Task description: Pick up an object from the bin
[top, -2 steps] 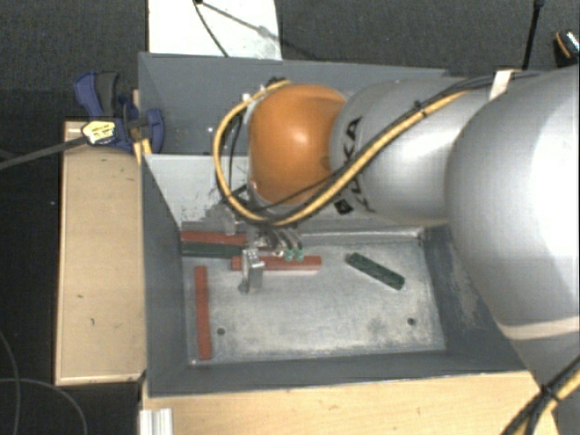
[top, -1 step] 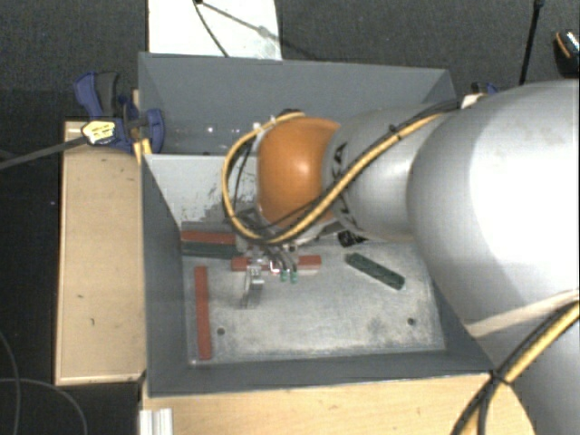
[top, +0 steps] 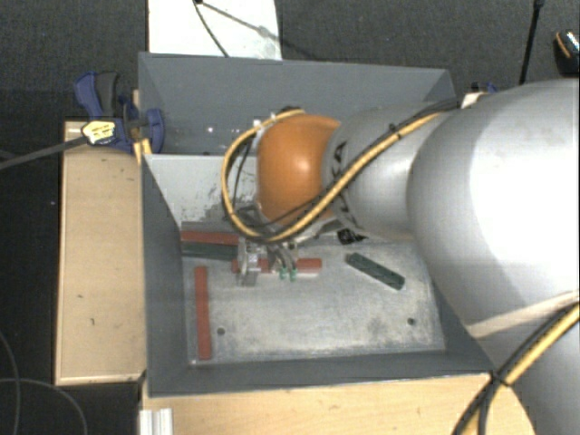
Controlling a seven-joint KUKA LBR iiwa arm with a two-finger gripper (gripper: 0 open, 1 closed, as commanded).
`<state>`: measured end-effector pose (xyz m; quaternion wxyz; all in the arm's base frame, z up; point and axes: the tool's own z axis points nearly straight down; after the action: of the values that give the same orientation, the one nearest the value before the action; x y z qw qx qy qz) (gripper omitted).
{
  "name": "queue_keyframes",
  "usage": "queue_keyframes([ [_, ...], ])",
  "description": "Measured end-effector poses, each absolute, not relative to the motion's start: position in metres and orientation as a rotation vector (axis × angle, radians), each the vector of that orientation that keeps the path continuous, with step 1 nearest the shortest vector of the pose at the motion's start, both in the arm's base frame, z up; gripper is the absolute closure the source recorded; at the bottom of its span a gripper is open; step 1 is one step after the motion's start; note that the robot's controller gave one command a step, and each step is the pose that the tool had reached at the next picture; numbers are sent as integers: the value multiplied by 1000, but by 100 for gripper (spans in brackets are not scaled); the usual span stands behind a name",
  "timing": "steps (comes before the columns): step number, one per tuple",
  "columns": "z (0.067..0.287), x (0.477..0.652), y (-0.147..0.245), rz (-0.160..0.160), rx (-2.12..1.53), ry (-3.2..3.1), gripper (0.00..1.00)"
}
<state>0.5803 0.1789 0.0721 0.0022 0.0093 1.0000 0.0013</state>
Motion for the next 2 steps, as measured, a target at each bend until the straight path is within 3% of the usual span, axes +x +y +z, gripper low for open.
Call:
queue_keyframes([
  [1, 227, 571, 175, 7, 133, 3129, 100],
  [2, 281, 562, 174, 4, -179, 3128, 100],
])
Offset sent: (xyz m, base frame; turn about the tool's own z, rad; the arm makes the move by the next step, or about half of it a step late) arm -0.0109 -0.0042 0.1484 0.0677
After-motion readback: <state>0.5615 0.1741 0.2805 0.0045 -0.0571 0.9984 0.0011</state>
